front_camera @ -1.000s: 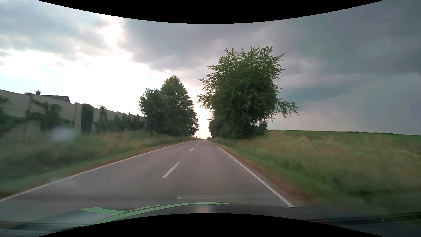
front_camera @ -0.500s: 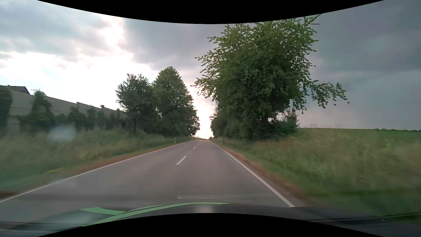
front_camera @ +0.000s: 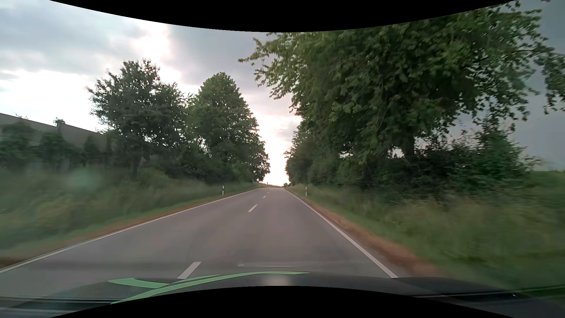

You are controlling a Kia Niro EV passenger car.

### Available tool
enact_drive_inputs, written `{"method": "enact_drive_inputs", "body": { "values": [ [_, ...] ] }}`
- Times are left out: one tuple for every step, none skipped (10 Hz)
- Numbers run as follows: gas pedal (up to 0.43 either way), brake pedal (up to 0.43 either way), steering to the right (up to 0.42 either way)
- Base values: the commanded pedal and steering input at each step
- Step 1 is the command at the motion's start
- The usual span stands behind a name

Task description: Follow the waypoints while adhering to traffic rules and regulations

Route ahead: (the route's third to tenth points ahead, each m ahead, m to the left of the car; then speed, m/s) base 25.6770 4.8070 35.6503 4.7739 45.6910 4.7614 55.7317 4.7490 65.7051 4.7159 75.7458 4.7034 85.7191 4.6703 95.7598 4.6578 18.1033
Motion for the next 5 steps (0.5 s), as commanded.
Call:
{"method": "enact_drive_inputs", "body": {
  "values": [
    [0.157, 0.0, -0.005],
    [0.157, 0.0, -0.005],
    [0.169, 0.0, -0.004],
    [0.169, 0.0, -0.004],
    [0.169, 0.0, -0.003]
  ]
}}
